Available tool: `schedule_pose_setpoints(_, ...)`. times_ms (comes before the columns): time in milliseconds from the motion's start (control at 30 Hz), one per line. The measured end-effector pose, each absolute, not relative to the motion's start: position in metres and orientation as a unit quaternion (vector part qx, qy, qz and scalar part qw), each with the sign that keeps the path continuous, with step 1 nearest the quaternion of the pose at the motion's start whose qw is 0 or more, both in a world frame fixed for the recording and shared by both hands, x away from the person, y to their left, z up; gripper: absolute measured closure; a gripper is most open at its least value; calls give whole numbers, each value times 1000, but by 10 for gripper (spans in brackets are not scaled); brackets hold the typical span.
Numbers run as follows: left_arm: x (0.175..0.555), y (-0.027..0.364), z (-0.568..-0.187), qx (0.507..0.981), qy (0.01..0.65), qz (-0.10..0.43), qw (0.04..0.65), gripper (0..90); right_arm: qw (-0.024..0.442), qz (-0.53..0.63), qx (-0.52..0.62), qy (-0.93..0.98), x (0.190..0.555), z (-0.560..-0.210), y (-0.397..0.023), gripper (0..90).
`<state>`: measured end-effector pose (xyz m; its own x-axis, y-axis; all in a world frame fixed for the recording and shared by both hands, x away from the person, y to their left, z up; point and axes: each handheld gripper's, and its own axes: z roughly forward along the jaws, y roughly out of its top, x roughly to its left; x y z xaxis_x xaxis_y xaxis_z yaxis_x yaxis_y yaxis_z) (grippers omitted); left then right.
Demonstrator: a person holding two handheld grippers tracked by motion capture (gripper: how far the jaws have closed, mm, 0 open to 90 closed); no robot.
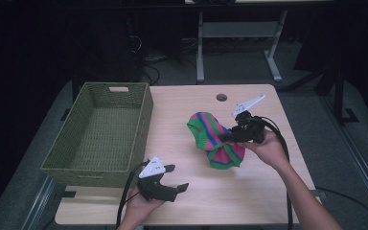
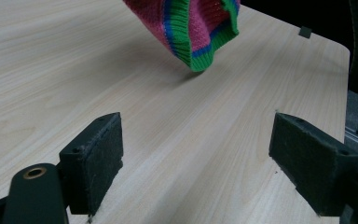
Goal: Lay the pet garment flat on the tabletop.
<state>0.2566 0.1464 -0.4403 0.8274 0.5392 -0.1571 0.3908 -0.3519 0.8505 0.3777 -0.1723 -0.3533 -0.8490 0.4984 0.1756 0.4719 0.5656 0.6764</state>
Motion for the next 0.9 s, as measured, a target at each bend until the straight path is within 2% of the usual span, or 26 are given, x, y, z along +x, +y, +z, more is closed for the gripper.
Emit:
schedule_pose_setpoints(500, 256, 146, -440, 817, 283, 76, 497, 171, 8, 409, 251, 877, 338, -348, -173, 778)
schedule_pose_setpoints(700, 256, 145, -441, 821, 277, 77, 493, 171, -8, 416, 256, 873, 330, -359, -172, 778)
schedule_pose_setpoints(900, 255, 145, -440, 819, 283, 73, 494, 171, -33, 406, 267, 873, 333, -384, -164, 778)
